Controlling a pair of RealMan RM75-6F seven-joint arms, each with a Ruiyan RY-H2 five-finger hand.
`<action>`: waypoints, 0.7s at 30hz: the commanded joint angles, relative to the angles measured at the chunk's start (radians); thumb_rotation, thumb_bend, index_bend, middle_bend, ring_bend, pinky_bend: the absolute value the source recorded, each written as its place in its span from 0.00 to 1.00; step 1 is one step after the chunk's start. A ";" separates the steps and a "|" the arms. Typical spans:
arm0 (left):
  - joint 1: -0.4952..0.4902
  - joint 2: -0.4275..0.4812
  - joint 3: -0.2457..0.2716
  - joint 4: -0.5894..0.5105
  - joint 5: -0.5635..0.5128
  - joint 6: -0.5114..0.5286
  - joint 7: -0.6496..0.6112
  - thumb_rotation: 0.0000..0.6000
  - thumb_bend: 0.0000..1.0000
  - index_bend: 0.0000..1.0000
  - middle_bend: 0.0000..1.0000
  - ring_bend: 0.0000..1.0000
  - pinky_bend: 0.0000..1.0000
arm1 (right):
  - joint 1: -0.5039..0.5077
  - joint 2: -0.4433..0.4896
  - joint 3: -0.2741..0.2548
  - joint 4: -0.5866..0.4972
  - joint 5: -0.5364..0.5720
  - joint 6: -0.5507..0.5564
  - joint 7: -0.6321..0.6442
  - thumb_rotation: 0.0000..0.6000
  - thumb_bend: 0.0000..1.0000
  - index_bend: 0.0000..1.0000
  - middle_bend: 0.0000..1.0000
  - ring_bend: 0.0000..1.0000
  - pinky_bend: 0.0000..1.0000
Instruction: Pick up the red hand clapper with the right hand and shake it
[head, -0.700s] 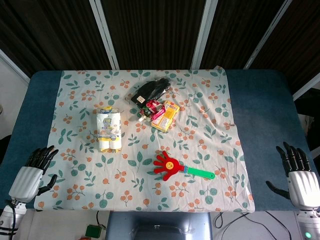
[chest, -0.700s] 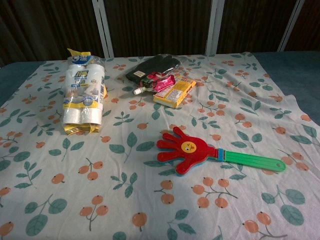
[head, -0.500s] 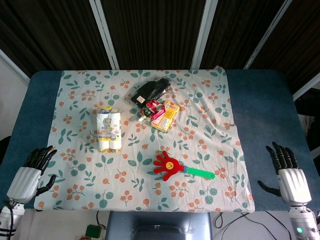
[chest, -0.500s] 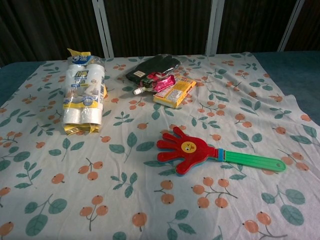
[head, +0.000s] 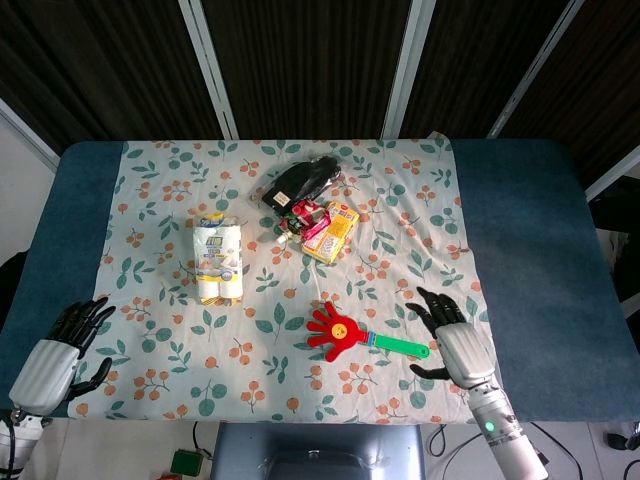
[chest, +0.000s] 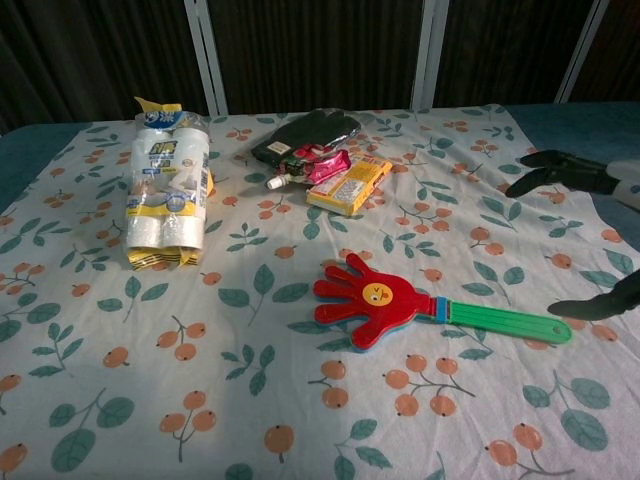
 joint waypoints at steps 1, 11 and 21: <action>0.002 0.010 0.003 0.009 0.007 0.012 -0.031 1.00 0.44 0.00 0.00 0.00 0.07 | 0.041 -0.120 0.035 0.016 0.105 -0.041 -0.098 1.00 0.25 0.45 0.00 0.00 0.00; 0.012 0.021 0.015 0.030 0.039 0.058 -0.080 1.00 0.44 0.00 0.00 0.00 0.07 | 0.090 -0.238 0.069 0.082 0.277 -0.074 -0.205 1.00 0.38 0.54 0.00 0.00 0.00; 0.014 0.020 0.016 0.032 0.042 0.066 -0.080 1.00 0.44 0.00 0.00 0.00 0.07 | 0.122 -0.264 0.075 0.129 0.359 -0.084 -0.260 1.00 0.38 0.54 0.00 0.00 0.00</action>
